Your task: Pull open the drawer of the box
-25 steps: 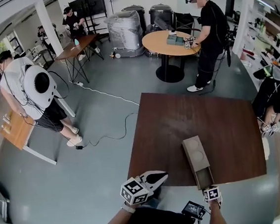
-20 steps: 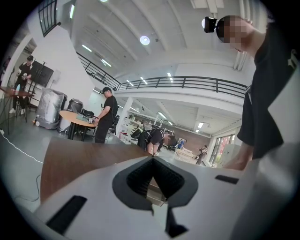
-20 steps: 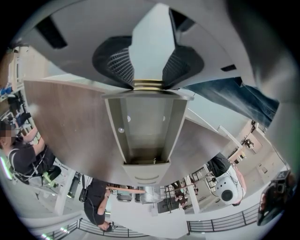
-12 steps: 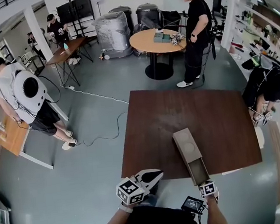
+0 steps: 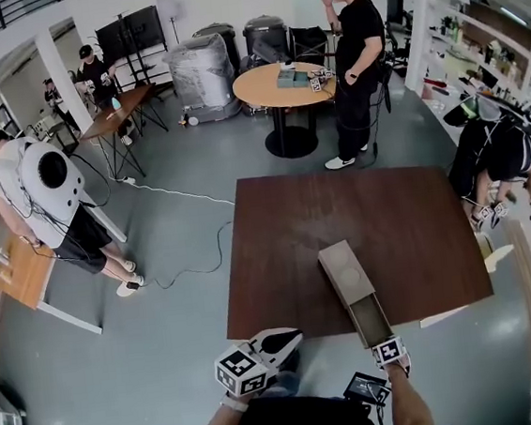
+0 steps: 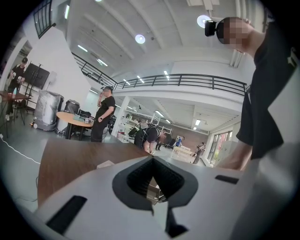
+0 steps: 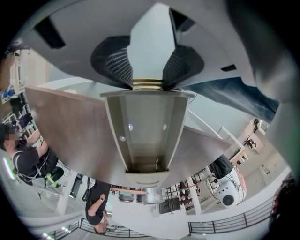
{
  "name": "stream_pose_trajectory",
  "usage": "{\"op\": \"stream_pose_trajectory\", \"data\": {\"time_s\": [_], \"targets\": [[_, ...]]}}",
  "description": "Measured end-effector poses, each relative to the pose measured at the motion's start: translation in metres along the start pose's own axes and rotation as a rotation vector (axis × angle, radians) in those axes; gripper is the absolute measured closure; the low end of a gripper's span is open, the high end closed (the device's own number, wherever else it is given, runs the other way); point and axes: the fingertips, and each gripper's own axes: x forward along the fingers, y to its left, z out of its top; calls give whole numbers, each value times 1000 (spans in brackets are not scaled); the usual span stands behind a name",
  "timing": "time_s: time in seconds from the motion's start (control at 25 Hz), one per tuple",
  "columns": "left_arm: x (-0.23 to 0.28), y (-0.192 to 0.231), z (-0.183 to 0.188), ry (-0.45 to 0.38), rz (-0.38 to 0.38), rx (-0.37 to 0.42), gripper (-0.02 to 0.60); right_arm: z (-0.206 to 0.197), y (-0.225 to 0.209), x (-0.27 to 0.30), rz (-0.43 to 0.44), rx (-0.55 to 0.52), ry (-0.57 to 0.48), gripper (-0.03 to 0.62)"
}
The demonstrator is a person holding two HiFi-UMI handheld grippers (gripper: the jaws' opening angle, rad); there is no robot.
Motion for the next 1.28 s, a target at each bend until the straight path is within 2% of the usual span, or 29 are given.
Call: {"op": "stream_pose_trajectory", "data": {"time_s": [0.16, 0.32, 0.52, 0.6, 0.68, 0.88, 1.28], "targets": [[1, -9, 1, 6, -20, 15, 577, 30, -2, -12, 16, -20, -211, 414], [5, -21, -7, 12, -60, 31, 577, 12, -19, -45, -65, 44, -283, 414], [14, -51, -8, 25, -133, 49, 577, 5, -33, -130, -153, 116, -449, 418], [19, -68, -12, 36, -167, 55, 577, 3, -30, -174, -182, 132, -527, 495], [23, -84, -16, 47, -201, 59, 577, 2, -22, -214, -189, 146, -613, 606], [25, -122, -35, 72, -267, 67, 577, -4, 16, -283, -142, 109, -788, 606], [18, -169, -58, 112, -325, 85, 577, -27, 75, -361, -130, 54, -936, 606]]}}
